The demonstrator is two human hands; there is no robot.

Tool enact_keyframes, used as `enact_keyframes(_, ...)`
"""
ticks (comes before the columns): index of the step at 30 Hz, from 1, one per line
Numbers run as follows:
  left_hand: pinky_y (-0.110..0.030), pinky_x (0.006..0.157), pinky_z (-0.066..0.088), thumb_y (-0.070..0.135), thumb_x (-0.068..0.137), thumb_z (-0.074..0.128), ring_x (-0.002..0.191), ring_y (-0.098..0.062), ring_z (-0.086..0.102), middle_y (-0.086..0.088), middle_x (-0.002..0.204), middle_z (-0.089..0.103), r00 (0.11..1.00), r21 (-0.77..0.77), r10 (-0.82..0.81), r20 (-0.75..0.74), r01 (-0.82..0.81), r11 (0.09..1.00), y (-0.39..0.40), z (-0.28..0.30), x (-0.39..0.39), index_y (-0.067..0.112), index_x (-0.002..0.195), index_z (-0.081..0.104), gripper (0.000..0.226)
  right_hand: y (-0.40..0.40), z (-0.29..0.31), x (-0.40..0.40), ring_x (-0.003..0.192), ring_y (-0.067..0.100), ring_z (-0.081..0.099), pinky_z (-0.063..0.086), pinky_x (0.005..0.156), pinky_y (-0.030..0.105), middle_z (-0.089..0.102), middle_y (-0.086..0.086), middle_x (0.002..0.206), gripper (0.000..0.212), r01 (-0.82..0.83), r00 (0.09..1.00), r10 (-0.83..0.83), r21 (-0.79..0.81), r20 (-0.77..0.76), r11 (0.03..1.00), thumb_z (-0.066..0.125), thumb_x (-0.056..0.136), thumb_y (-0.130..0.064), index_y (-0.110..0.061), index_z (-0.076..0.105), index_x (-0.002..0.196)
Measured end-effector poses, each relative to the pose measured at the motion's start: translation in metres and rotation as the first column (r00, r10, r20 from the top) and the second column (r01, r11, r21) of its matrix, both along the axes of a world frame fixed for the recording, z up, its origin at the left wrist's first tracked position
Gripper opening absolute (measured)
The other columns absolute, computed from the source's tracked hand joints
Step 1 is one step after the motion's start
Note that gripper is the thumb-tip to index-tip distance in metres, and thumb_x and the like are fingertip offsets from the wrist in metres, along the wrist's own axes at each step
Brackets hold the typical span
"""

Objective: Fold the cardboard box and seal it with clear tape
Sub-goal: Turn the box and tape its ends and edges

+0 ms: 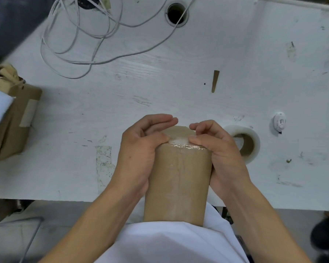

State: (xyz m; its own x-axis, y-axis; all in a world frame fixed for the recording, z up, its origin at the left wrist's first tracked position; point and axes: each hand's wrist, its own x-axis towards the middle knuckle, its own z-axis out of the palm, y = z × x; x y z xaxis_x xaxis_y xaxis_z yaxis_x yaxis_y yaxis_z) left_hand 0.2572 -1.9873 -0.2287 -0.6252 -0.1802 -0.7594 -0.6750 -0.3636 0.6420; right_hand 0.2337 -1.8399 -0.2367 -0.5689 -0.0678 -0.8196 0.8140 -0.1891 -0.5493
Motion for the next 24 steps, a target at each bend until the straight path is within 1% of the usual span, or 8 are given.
enact_keyframes(3,-0.022,0.062,0.047,-0.011,0.091,0.048,0.075,-0.009,0.068,0.017,0.097,0.076,0.962,-0.393,-0.217,-0.166,0.137,0.909,0.006,0.001,0.008,0.022,0.107,0.068,0.041,-0.006,0.0,0.007,0.081,0.009,0.06,0.047,0.07,0.017,0.068,-0.005,0.09,0.027,-0.02,0.946,0.122,0.321,-0.301,0.947,0.057,0.086,0.01,-0.016,0.062,0.081)
enact_keyframes(4,-0.024,0.056,0.045,-0.008,0.094,0.049,0.065,-0.015,0.064,0.019,0.097,0.076,0.942,-0.446,-0.265,-0.207,0.15,0.882,0.006,0.001,0.011,0.022,0.109,0.066,0.038,-0.007,-0.001,0.01,0.083,0.012,0.062,0.047,0.072,0.018,0.068,-0.004,0.091,0.03,-0.019,0.903,0.173,0.366,-0.393,0.931,0.054,0.089,0.011,-0.018,0.064,0.086)
enact_keyframes(6,-0.024,0.063,0.049,-0.001,0.098,0.055,0.072,-0.019,0.068,0.017,0.095,0.076,0.911,-0.417,-0.289,-0.294,0.15,0.897,0.003,-0.002,0.015,0.018,0.112,0.063,0.025,-0.004,-0.005,0.016,0.083,0.024,0.065,0.05,0.074,0.027,0.07,0.003,0.09,0.028,-0.053,0.822,0.233,0.337,-0.52,0.94,0.056,0.092,0.004,-0.022,0.065,0.091)
enact_keyframes(8,-0.018,0.082,0.049,0.008,0.094,0.064,0.093,-0.01,0.072,0.012,0.094,0.077,0.888,-0.359,-0.304,-0.345,0.175,0.917,-0.004,-0.007,0.02,0.013,0.11,0.063,0.016,0.004,-0.009,0.021,0.087,0.027,0.068,0.052,0.08,0.031,0.073,0.002,0.09,0.024,-0.116,0.77,0.258,0.27,-0.583,0.956,0.06,0.092,-0.005,-0.027,0.068,0.094)
enact_keyframes(12,-0.021,0.096,0.047,0.023,0.084,0.071,0.1,-0.013,0.072,0.009,0.097,0.078,0.857,-0.333,-0.372,-0.357,0.256,0.908,-0.017,-0.019,0.024,0.015,0.102,0.065,0.021,0.017,-0.015,0.02,0.096,0.019,0.072,0.046,0.102,0.034,0.076,-0.011,0.098,0.01,-0.237,0.686,0.379,0.302,-0.621,0.923,0.068,0.091,-0.028,-0.032,0.073,0.098)
enact_keyframes(15,-0.022,0.099,0.046,0.027,0.079,0.074,0.099,-0.015,0.073,0.009,0.097,0.078,0.849,-0.339,-0.395,-0.351,0.278,0.899,-0.021,-0.025,0.022,0.017,0.1,0.067,0.024,0.024,-0.02,0.016,0.097,0.011,0.071,0.039,0.11,0.043,0.074,-0.019,0.103,0.022,-0.293,0.626,0.469,0.369,-0.623,0.882,0.064,0.092,-0.038,-0.022,0.072,0.103)
enact_keyframes(20,-0.015,0.092,0.047,0.041,0.076,0.074,0.102,-0.004,0.07,0.016,0.101,0.076,0.835,-0.44,-0.486,-0.259,0.346,0.829,-0.025,-0.024,0.021,0.015,0.104,0.068,0.039,0.027,-0.024,0.012,0.115,0.022,0.065,0.042,0.106,0.042,0.074,-0.003,0.108,0.031,-0.358,0.588,0.529,0.39,-0.612,0.848,0.059,0.096,-0.039,-0.014,0.074,0.105)
enact_keyframes(24,-0.024,0.102,0.044,0.042,0.076,0.074,0.125,-0.015,0.058,0.011,0.12,0.067,0.824,-0.472,-0.47,-0.316,0.293,0.831,-0.025,-0.023,0.027,0.027,0.113,0.068,0.041,0.032,-0.024,0.006,0.13,0.021,0.051,0.042,0.103,0.029,0.073,-0.009,0.113,0.032,-0.451,0.574,0.614,0.416,-0.542,0.789,0.059,0.093,-0.04,-0.017,0.072,0.111)
